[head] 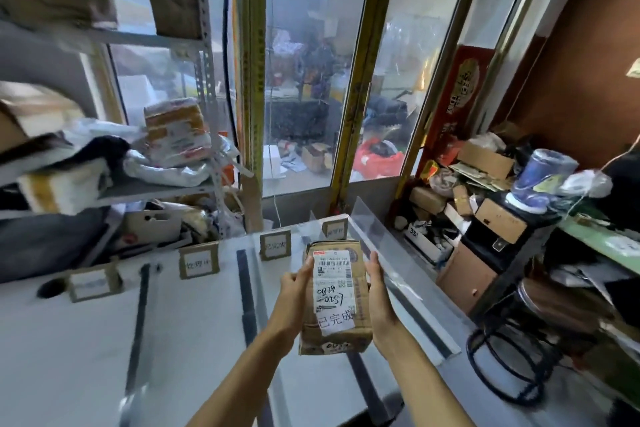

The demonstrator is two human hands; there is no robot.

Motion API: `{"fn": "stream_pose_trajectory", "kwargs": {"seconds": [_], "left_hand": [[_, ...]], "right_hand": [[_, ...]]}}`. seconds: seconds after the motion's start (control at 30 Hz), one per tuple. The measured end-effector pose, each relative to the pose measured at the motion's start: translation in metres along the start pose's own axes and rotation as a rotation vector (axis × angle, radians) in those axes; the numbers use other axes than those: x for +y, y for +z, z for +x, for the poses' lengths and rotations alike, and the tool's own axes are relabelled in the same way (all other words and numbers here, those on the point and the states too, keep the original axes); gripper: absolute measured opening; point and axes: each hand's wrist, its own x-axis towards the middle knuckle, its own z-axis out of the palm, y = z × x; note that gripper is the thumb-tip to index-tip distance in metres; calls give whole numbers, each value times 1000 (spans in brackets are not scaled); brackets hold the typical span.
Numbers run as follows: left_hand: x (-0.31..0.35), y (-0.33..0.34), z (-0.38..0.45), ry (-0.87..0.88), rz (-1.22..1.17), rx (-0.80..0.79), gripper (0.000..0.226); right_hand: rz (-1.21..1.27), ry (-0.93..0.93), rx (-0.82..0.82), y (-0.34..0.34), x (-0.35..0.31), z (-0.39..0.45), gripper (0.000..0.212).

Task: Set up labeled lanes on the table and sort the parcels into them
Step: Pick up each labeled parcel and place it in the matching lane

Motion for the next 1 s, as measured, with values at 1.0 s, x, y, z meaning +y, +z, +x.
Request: {"fn": "stream_pose_trajectory", "kwargs": {"seconds": [1.0], "left_hand": [[-78,-27,195,-296,-143,575,62]], "right_hand": [[-228,253,-163,31,134,300,86]]}}
